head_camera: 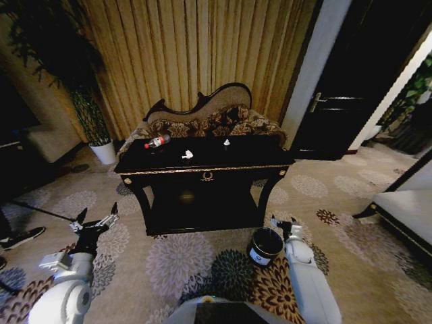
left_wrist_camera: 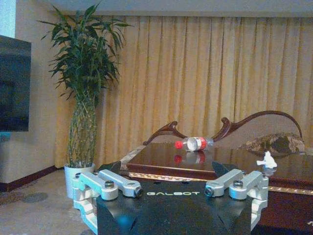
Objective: Move to the front of the table and place the trash on the table into the trash bin.
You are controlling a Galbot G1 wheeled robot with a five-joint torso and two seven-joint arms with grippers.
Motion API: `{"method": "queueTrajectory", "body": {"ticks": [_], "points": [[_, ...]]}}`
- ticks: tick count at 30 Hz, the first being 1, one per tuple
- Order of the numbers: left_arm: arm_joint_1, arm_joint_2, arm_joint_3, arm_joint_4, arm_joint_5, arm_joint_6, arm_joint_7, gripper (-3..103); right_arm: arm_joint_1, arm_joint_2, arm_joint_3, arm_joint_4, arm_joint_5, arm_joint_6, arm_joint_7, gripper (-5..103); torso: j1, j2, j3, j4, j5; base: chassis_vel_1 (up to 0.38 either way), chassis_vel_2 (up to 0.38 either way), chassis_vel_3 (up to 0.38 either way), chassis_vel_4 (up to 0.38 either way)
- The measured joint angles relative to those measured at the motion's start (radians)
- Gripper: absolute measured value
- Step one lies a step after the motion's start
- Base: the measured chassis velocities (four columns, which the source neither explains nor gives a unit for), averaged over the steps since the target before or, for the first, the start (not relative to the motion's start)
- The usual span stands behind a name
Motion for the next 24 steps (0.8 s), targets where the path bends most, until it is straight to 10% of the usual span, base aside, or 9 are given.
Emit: {"method": "queueTrajectory", "body": {"ticks": [12,24], "points": [[-0.001,0.018,0.008,0.027,0.012,-0.016,0.007,100,-0.137,-0.006,-0.060,0.555,0.115,-0.137,0.000,100,0.000,0.000,0.000,-0.0001,0.0001,0.000,0.000,0.000,0.000],[-0.015,0.044,0.004,0.015,-0.010,0.006,0.009,100,-0.161,-0.041,-0.088,0.568,0.125,-0.190,0.000,100,0.000,0.000,0.000,-0.0001,0.0004,0.000,0.000,0.000,0.000]]}}
